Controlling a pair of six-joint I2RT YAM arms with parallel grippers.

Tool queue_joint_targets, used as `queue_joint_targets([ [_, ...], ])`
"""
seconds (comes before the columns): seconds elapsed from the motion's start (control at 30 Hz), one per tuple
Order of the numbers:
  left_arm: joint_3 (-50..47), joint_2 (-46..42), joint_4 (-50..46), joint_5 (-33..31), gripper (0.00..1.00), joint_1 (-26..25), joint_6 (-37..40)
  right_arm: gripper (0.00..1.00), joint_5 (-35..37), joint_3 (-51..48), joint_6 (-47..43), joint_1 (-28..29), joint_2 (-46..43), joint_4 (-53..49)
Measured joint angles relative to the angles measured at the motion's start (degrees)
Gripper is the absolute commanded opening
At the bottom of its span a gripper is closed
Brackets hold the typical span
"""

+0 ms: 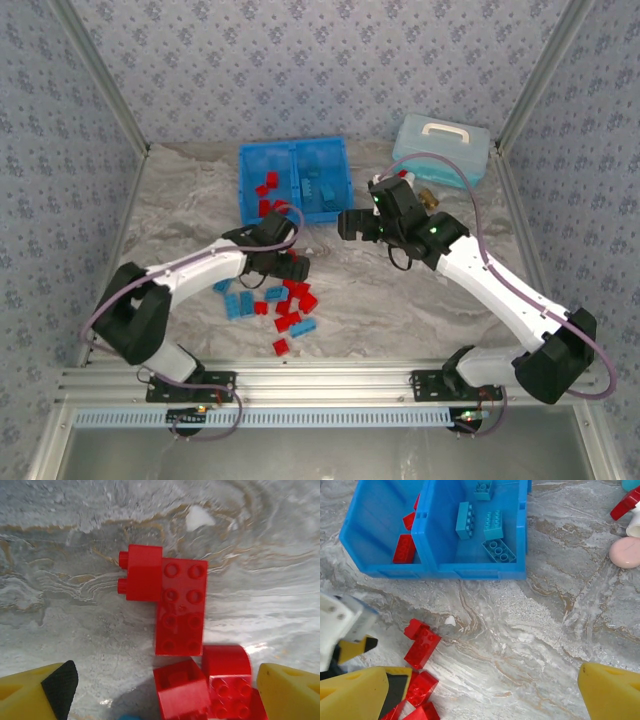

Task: Sort the legos into containers by color

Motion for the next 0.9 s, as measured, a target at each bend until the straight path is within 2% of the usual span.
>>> queue_joint_targets([
  [0.23, 4.63, 9.07, 0.39, -3.82, 0.65, -2.45, -1.07, 1.00, 0.28, -0.02, 0.39, -1.36, -0.92, -0.59],
  [0.33, 5.77, 10.93, 0.72, -4.55, 0.59, -3.52, -1.51, 1.00, 0.44, -0.04, 0.42, -1.86, -1.14, -0.98],
  [0.53, 6.27, 13.42, 1.07, -5.40, 0.41, -4.42, -2.54, 1.00, 0.44, -0.17, 0.63, -2.23, -1.64, -1.40],
  [0.73, 6.27, 12.72, 0.79, -6.95, 0.36, -5.90, -2.97, 1.00, 0.44, -0.20, 0.90, -2.23, -2.12, -1.81],
  [0.9, 6.56, 6.40, -0.33, -6.82, 0.37, -8.44, -2.95, 1.00, 0.46, -0.59, 1.11, -2.49, -2.80, -1.84],
])
